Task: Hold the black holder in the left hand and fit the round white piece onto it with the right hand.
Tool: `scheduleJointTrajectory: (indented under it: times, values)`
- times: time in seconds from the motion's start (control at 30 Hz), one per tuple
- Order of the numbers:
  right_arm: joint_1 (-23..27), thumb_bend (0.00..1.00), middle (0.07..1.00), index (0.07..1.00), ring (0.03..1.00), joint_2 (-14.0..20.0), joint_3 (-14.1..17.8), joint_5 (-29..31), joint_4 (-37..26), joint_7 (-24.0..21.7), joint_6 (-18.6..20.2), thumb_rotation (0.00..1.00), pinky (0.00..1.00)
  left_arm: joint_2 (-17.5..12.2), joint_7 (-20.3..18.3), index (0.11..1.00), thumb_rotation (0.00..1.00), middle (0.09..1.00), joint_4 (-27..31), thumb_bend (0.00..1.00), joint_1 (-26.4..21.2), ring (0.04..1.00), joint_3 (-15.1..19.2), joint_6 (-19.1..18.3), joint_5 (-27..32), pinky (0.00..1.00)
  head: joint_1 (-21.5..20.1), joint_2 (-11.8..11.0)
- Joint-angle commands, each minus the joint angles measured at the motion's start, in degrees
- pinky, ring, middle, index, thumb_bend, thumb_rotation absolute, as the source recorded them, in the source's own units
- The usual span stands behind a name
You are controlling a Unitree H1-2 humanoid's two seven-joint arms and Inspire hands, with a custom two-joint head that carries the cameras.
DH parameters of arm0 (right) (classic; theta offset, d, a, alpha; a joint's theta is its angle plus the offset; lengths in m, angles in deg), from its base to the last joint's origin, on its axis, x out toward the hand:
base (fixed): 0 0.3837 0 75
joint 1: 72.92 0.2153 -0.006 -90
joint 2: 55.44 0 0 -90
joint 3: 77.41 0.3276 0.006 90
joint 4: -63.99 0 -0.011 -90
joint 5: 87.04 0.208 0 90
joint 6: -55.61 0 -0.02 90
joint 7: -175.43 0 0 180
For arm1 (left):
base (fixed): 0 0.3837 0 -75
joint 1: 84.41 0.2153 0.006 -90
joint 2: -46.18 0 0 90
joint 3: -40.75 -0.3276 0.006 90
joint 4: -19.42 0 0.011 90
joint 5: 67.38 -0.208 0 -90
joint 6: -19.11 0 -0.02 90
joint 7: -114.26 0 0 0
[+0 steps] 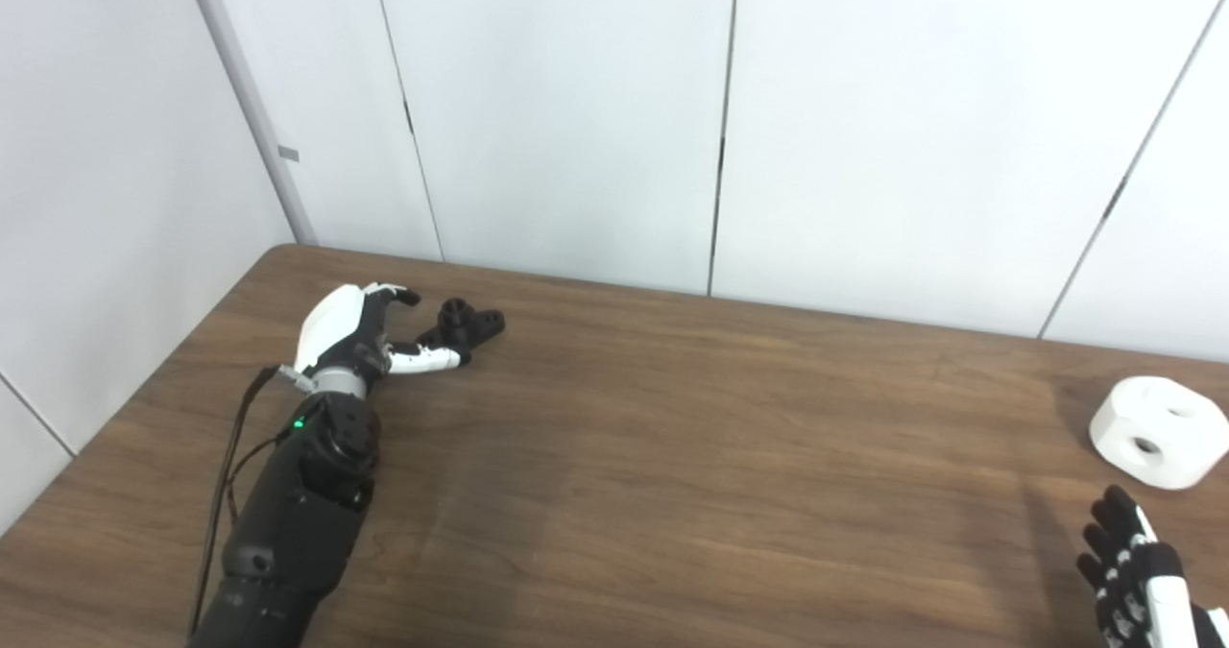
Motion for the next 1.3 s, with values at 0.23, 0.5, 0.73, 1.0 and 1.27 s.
scheduleJointTrajectory:
  times: [0.23, 0.5, 0.73, 1.0, 1.27]
  values:
    - [0.1, 0.55, 1.000, 1.000, 1.000, -0.5, 0.2, -0.1, -3.4, 0.7, 0.2, 1.00, 1.00, -3.0, 2.2, 0.806, 0.28, 0.955, -5.4, 0.92, -6.3, 1.000, -3.5, 1.2, -0.3, 1.00, -0.6, 0.3]
    - [-0.7, 0.53, 1.000, 1.000, 1.000, -0.5, 0.4, 0.2, -4.2, 0.5, 0.6, 1.00, 1.00, -3.0, 2.0, 0.800, 0.28, 0.957, -7.7, 0.93, -7.4, 1.000, -5.6, 1.0, 0.2, 1.00, -1.1, 0.5]
    - [-1.2, 0.52, 1.000, 1.000, 1.000, -0.5, 0.4, 0.0, -4.4, 0.5, 0.9, 1.00, 1.00, -3.4, 2.8, 0.758, 0.29, 0.953, -9.7, 0.93, -8.3, 1.000, -7.7, 0.8, 0.0, 1.00, -1.3, 0.6]
    - [-1.5, 0.50, 1.000, 1.000, 1.000, -0.5, 0.5, 0.4, -4.6, 0.5, 1.0, 1.00, 1.00, -3.3, 3.3, 0.759, 0.26, 0.951, -11.2, 0.92, -8.5, 1.000, -8.0, 0.3, 0.7, 1.00, -1.0, 0.8]
    - [-1.4, 0.50, 1.000, 1.000, 1.000, -0.3, 0.6, 0.9, -4.4, 0.3, 1.1, 1.00, 1.00, -3.5, 3.7, 0.744, 0.26, 0.939, -11.7, 0.91, -8.4, 1.000, -8.0, 0.3, 0.8, 1.00, -0.7, 0.8]
